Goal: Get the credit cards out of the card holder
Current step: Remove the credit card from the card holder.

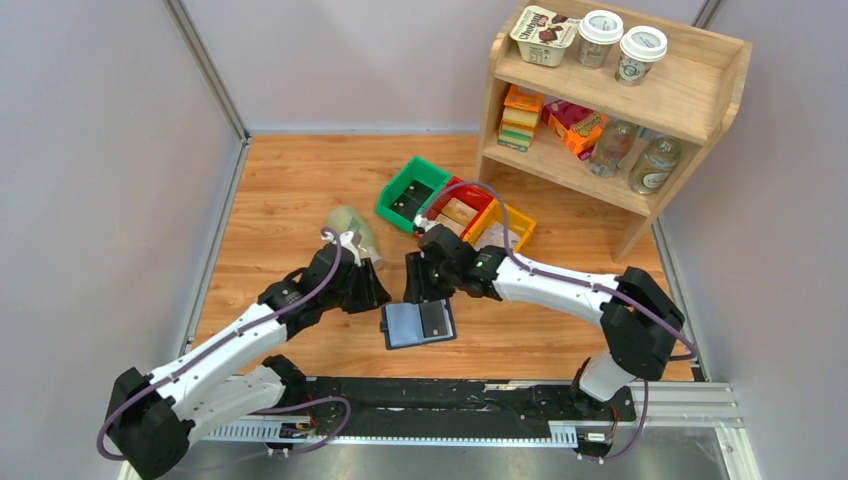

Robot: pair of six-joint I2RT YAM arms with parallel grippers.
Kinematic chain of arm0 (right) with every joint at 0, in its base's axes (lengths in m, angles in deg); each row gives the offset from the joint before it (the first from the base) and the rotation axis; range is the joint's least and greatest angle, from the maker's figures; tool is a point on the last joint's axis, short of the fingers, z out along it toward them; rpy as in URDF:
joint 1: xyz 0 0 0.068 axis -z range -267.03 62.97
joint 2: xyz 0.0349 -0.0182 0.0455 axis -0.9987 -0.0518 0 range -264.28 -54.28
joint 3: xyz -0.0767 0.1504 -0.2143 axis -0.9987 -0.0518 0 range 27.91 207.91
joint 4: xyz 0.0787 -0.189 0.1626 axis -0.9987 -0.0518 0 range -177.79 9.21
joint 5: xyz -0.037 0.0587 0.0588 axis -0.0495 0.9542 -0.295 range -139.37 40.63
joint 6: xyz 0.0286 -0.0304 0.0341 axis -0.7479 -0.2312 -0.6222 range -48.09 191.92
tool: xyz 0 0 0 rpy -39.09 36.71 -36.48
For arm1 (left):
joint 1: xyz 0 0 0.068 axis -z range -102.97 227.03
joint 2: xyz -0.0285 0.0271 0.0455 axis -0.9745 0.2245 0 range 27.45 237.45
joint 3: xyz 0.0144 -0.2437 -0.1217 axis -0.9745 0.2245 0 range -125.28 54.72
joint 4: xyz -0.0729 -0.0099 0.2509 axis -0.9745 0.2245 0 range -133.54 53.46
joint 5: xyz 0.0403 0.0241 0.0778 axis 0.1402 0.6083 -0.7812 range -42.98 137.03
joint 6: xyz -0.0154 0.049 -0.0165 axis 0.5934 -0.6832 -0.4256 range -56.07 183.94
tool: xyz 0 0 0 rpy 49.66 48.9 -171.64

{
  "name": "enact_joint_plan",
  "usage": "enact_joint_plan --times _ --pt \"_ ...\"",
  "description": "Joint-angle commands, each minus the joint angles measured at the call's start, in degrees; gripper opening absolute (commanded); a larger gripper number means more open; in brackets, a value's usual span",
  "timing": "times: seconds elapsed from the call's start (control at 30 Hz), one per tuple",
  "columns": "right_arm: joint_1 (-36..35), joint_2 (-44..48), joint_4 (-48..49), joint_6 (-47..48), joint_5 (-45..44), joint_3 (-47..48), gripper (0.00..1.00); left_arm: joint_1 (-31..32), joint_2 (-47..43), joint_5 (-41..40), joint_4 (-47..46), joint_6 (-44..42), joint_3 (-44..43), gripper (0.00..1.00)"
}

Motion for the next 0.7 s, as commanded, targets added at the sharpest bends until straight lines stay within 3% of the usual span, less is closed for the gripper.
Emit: enact_joint_plan --times 0.0,0.4,0.67 --pt "2.9 3.0 -4.3 -1.1 -5.3 -4.8 0.46 0.3 5.0 7.3 -7.5 2.3 -3.2 0.45" --pt "4.0 0.7 -3.2 -3.3 -7.5 -8.2 0.43 1.6 19.7 12.6 -14.3 1.9 -4.8 0.44" --pt "4.1 -3.2 -0.9 -3.4 -3.3 -8.1 0.42 1.6 26.9 11.1 -14.5 -0.5 -2.6 0.3"
